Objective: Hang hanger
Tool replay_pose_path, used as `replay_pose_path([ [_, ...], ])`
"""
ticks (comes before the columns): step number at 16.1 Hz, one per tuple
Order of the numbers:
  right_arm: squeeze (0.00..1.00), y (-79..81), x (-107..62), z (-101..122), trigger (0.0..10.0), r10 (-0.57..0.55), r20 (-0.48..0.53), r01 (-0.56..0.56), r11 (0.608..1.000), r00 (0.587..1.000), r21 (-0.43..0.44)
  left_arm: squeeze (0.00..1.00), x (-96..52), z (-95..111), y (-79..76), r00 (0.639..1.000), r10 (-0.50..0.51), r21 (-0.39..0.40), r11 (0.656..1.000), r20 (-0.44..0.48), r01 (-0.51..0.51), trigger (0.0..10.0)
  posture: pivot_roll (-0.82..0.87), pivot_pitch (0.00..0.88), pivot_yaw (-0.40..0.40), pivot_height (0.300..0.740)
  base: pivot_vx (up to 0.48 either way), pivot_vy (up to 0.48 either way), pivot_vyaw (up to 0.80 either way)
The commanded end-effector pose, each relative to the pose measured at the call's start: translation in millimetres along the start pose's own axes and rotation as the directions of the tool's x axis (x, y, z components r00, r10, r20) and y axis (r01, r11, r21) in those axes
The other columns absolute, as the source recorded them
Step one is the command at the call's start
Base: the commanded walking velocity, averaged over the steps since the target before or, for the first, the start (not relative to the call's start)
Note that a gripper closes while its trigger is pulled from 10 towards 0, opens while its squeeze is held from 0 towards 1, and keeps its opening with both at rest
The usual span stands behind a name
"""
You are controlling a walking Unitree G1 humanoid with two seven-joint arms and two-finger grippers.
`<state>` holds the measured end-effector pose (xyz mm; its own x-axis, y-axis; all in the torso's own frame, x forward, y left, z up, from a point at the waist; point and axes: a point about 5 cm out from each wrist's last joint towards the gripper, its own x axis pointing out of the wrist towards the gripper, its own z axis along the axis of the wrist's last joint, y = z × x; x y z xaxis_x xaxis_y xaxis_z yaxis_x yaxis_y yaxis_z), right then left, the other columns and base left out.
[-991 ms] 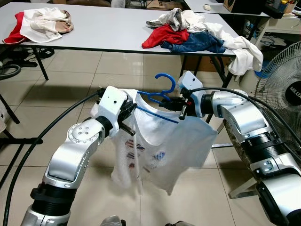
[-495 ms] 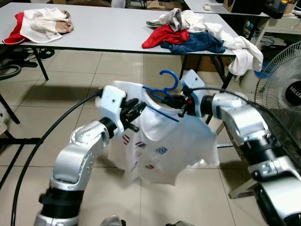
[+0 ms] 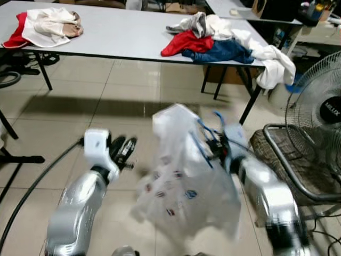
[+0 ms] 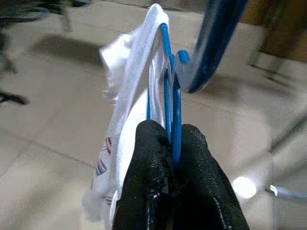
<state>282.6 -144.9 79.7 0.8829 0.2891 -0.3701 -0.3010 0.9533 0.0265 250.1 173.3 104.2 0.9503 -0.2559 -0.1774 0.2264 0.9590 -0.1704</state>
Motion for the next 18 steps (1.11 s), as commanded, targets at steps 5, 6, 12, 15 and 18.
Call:
replay_pose_path([
  [5, 0.0, -4.5, -27.4, 6.5, 10.0, -0.094, 0.103, 0.088, 0.994, 0.99, 0.059, 0.0, 0.0, -5.8, -12.7, 0.999, -0.033, 0.146, 0.989, -0.016, 0.035, 10.0, -0.11, 0.084, -0.067, 0.74, 0.315, 0.0, 0.31],
  [6, 0.0, -4.4, -28.5, 8.8, 10.0, -0.081, 0.096, 0.079, 0.997, 0.992, 0.02, 0.0, -1.8, -9.4, -16.4, 0.999, -0.022, 0.116, 0.993, -0.023, 0.025, 10.0, -0.12, 0.091, -0.062, 0.74, 0.352, 0.0, 0.8],
  [12, 0.0, 4.2, -15.4, 18.0, 10.0, -0.024, 0.093, 0.026, 0.999, 0.995, -0.023, 0.0, -17.9, -11.6, -2.1, 0.998, 0.057, 0.11, 0.992, -0.03, -0.054, 10.0, -0.06, 0.114, -0.098, 0.74, 0.379, 0.0, 0.8],
  [15, 0.0, 20.7, -9.4, 20.0, 10.0, 0.04, 0.09, -0.037, 0.999, 0.995, -0.036, 0.0, -25.8, -10.8, 5.4, 0.995, 0.094, 0.108, 0.99, -0.028, -0.09, 10.0, -0.04, 0.129, -0.12, 0.74, 0.386, 0.0, 0.8],
  [18, 0.0, 21.4, -6.0, 20.2, 10.0, 0.066, 0.081, -0.063, 0.997, 0.995, -0.043, 0.0, -29.7, -10.2, 6.1, 0.992, 0.125, 0.109, 0.987, -0.028, -0.121, 10.0, -0.02, 0.121, -0.129, 0.74, 0.387, 0.0, 0.8],
])
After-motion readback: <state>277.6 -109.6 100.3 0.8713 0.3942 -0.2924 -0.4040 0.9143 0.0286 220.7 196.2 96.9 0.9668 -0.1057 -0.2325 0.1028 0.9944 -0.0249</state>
